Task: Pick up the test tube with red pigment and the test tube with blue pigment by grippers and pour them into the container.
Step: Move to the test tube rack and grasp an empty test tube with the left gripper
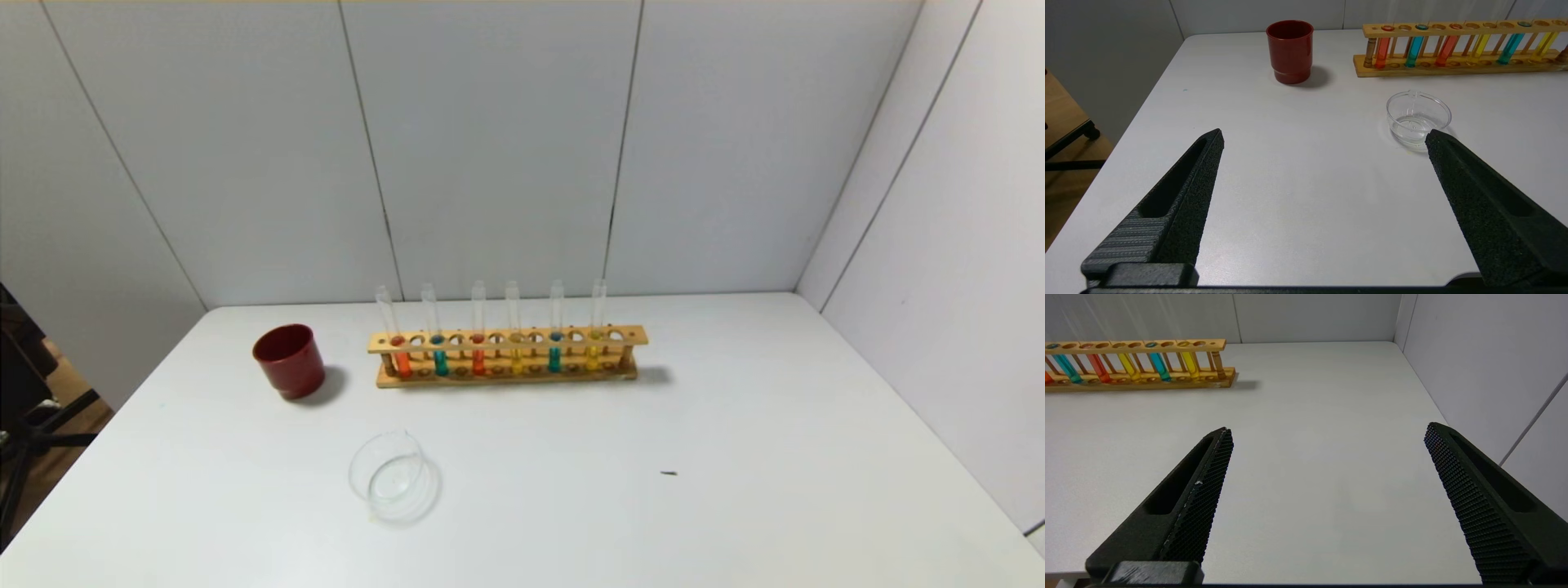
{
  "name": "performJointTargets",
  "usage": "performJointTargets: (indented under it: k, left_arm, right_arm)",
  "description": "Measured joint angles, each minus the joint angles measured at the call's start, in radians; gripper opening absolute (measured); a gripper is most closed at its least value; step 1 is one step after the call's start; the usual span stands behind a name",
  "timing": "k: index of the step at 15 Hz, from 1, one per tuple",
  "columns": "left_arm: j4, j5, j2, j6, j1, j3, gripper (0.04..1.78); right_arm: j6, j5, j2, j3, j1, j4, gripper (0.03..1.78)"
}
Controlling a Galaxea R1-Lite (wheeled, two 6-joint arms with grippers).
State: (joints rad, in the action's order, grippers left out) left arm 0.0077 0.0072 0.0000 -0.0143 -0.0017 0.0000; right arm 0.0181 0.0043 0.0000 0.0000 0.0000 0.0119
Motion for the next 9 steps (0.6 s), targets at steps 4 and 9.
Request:
performJointTargets:
  k: [4, 9]
  left_arm:
    - [0.0, 0.0, 0.0, 0.012, 0.002, 0.0, 1.74]
    - [0.003, 0.002, 0.0, 0.013, 0.002, 0.0, 1.74]
  right_arm:
    - [0.0, 0.001, 0.0, 0.0, 0.0, 0.0, 1.71]
    - [0.0, 0.0, 0.0, 0.0, 0.0, 0.0, 1.71]
